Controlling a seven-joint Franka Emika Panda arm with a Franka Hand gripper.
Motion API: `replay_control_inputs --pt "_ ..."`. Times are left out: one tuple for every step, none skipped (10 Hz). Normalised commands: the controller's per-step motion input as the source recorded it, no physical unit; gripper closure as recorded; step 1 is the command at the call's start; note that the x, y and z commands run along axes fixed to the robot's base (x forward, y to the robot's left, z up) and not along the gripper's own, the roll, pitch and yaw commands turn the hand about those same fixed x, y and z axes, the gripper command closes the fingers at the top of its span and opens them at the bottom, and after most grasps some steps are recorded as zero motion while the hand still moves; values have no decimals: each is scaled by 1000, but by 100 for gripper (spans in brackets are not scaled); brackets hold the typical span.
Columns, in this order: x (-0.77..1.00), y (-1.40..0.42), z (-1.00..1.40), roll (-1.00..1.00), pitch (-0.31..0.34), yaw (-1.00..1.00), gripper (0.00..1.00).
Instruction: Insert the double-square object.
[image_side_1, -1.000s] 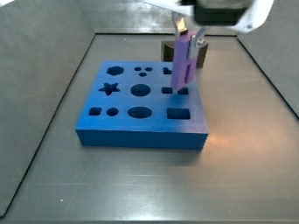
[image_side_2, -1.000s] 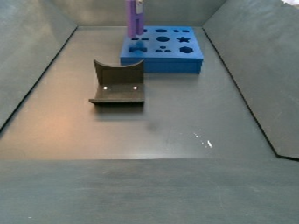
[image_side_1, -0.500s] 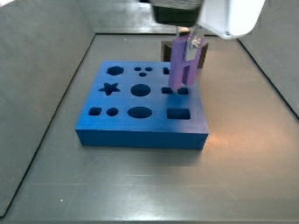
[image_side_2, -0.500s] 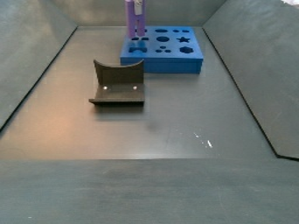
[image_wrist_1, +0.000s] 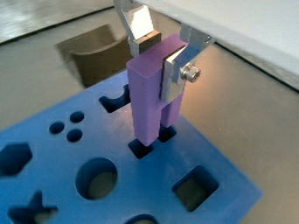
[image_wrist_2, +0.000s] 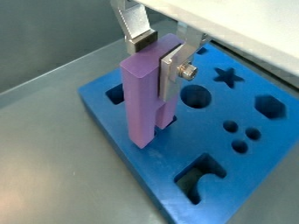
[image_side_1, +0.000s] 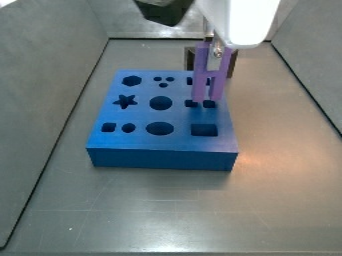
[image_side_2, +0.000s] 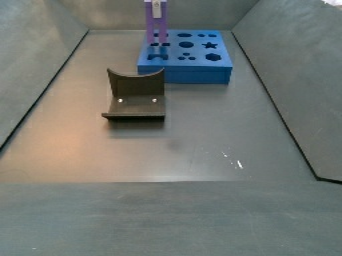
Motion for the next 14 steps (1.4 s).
replay_control_inputs --pt "-203 54 -291 0 0 -757 100" --pt "-177 14 -100 57 0 -166 100" --pt "-211 0 -257 111 0 -177 100" --pt "-257 0 -294 47 0 -66 100" --pt "0 -123 -251 -17 0 0 100" --pt "69 -131 -209 -4 0 0 100" --pt "109 -103 -203 -9 6 0 100" --pt "194 -86 -254 -16 20 0 100" --pt "249 0 -377 0 13 0 100" --pt "223 0 -420 0 26 0 100" --pt "0 0 -457 0 0 0 100" --pt "-43 6 -574 7 -29 0 100" --pt "-34 0 -600 41 -27 0 100" --pt "-40 0 -500 61 -6 0 100"
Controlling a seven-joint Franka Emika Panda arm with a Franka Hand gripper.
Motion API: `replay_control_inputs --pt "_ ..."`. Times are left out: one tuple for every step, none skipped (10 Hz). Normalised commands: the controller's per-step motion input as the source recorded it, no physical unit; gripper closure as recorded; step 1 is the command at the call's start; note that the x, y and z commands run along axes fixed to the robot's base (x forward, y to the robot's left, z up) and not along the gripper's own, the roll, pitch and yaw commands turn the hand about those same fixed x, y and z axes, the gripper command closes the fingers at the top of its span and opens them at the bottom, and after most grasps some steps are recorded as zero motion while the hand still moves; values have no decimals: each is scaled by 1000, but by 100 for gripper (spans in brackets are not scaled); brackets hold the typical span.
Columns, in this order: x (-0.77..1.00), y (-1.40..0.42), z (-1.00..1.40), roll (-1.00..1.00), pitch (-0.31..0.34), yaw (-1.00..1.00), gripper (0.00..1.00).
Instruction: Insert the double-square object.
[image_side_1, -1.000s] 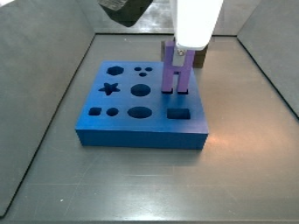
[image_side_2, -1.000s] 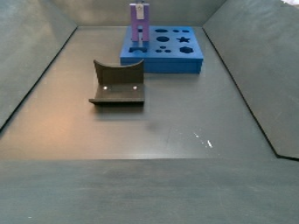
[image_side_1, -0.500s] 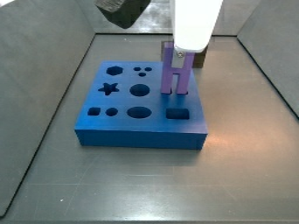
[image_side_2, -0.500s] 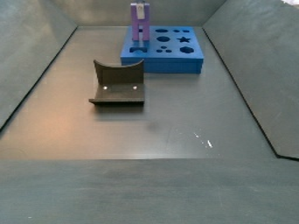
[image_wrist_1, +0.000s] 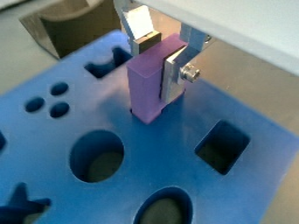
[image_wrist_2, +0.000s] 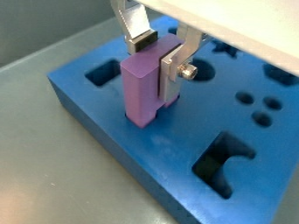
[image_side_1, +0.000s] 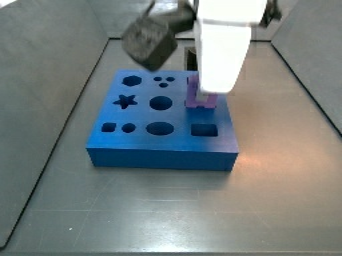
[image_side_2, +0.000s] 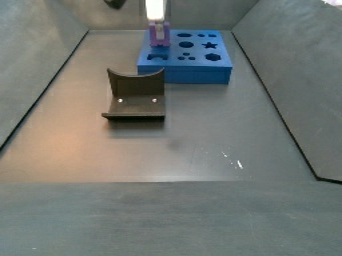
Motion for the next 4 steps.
replay_control_inputs --pt "-23 0 -197 129 29 11 100" --pt "-249 29 -66 117 0 189 100" --pt "-174 0 0 0 -4 0 100" --pt "0 0 0 0 0 0 100"
